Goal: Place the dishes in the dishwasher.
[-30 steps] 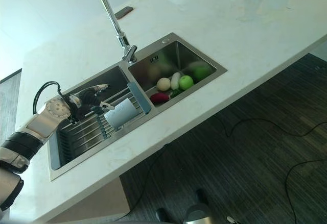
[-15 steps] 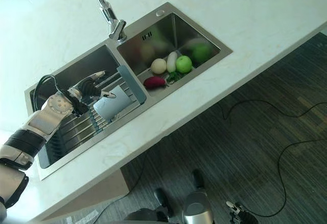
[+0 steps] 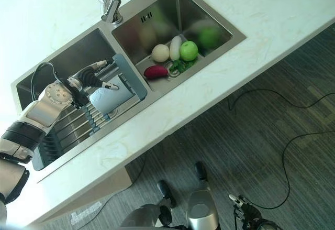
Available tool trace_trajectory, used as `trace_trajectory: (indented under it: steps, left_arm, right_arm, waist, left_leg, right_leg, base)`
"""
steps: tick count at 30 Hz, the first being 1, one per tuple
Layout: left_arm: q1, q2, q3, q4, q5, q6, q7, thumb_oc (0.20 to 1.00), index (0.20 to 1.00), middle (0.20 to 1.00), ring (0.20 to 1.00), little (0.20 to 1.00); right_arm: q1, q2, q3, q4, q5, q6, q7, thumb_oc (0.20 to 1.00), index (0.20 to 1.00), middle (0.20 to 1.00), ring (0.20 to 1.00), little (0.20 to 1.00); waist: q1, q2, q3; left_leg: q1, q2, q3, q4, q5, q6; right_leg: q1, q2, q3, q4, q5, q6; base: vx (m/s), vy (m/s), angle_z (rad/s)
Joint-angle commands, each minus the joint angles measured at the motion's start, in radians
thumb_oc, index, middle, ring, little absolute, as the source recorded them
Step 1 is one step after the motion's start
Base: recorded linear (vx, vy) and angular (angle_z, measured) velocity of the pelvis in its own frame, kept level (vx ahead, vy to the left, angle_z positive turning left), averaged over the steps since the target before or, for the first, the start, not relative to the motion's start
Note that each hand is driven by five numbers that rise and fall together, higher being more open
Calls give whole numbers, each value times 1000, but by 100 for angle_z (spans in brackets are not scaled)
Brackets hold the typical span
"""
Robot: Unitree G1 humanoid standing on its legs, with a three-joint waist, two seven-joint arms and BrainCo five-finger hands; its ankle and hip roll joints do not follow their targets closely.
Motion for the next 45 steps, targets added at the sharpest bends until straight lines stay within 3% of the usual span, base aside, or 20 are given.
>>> trace_trajectory:
  steps: [1, 4, 8, 13, 18, 25, 34, 45]
  left_arm:
    - [6, 57, 18, 2, 9, 24, -35, 1000, 1000, 1000, 1000, 1000]
    - [45, 62, 35, -31, 66, 25, -26, 1000, 1000, 1000, 1000, 1000]
    - [96, 70, 83, -72, 88, 30, 61, 1000, 1000, 1000, 1000, 1000]
    - [177, 98, 189, -129, 141, -29, 210, 1000, 1000, 1000, 1000, 1000]
    - [252, 103, 294, -193, 180, -75, 298, 1000, 1000, 1000, 1000, 1000]
    - [316, 82, 355, -270, 201, -102, 311, 1000, 1000, 1000, 1000, 1000]
    - [287, 54, 309, -270, 218, -112, 322, 1000, 1000, 1000, 1000, 1000]
    - [278, 3, 245, -329, 156, -116, 204, 1000, 1000, 1000, 1000, 1000]
  right_arm:
    - [23, 6, 4, -2, 66, -8, -13, 1000, 1000, 1000, 1000, 1000]
    - [26, 15, -1, -7, 76, -4, -29, 1000, 1000, 1000, 1000, 1000]
    - [32, 19, -9, -9, 67, 0, -46, 1000, 1000, 1000, 1000, 1000]
    - [54, 25, -34, 12, 53, -15, -39, 1000, 1000, 1000, 1000, 1000]
    - [67, 43, -45, 21, 48, -33, -26, 1000, 1000, 1000, 1000, 1000]
    - [74, 65, -46, -12, 41, -32, -38, 1000, 1000, 1000, 1000, 1000]
    - [60, 76, -35, -30, 41, -20, -48, 1000, 1000, 1000, 1000, 1000]
    - [48, 74, -48, -28, 65, -30, -57, 1000, 1000, 1000, 1000, 1000]
  waist:
    - [-4, -29, -53]
    - [4, -24, -63]
    - [12, -16, -70]
    - [27, -9, -73]
    - [43, -12, -72]
    - [53, -21, -70]
    - [47, -26, -63]
    - [40, -17, -62]
  left_leg:
    - [-19, -37, -91, 45, -81, -11]
    - [-9, -37, -92, 45, -81, -10]
    - [1, -38, -93, 40, -80, -11]
    - [9, -39, -100, 28, -78, -11]
    - [5, -37, -110, 18, -74, -10]
    - [-3, -32, -111, 16, -70, -10]
    - [-9, -30, -104, 17, -70, -9]
    - [-6, -32, -100, 15, -71, -9]
  right_leg:
    - [-36, -72, -28, 78, -87, 88]
    - [-22, -76, -39, 77, -89, 89]
    - [-9, -78, -45, 72, -95, 86]
    - [-1, -80, -52, 65, -98, 85]
    - [-2, -82, -62, 63, -100, 83]
    - [-9, -80, -73, 68, -102, 81]
    - [-19, -77, -67, 74, -102, 82]
    - [-17, -81, -67, 66, -96, 85]
  base:
    - [16, -29, 4]
    - [26, -14, 9]
    - [30, 12, 6]
    - [0, 0, 0]
    - [-27, -7, 1]
    - [-39, -14, 3]
    - [-13, -2, 0]
    - [0, 0, 0]
